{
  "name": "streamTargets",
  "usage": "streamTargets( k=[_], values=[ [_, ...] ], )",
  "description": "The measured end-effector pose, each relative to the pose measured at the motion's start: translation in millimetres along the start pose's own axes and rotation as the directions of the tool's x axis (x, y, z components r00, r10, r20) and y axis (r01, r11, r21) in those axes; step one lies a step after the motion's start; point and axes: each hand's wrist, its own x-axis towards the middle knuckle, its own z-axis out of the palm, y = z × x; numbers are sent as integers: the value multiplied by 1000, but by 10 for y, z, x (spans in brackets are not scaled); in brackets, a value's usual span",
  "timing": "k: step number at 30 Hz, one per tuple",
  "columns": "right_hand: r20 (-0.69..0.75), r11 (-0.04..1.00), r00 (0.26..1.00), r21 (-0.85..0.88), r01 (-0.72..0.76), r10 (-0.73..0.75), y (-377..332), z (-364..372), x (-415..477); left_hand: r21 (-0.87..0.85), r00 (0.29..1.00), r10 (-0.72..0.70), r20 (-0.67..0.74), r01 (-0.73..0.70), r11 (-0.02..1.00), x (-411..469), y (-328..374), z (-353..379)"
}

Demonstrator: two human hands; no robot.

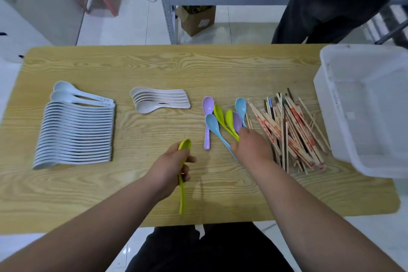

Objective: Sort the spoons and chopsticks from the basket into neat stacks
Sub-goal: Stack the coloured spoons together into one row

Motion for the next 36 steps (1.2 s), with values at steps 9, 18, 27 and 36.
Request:
streamTargets(
  k=[9, 18, 27, 36],
  values=[
    [-90, 888, 985, 426, 171, -146, -343, -373, -986, -368, 997, -28, 78, 55, 928, -179, 231, -81],
    [-126, 758, 946, 571, 315, -299, -933, -314, -1693, -473, 985, 86, 151, -5, 881, -452, 508, -207],
    [-215, 707, 964, 657, 259, -154, -1138, -131, -1701, -459, 990, 77, 117, -15, 888, -482, 311, -570],
    [58, 515, 991, 857, 14, -124, -1367, 36, -1696, -420, 980, 143, 135, -74, 905, -493, 166, -511]
  ],
)
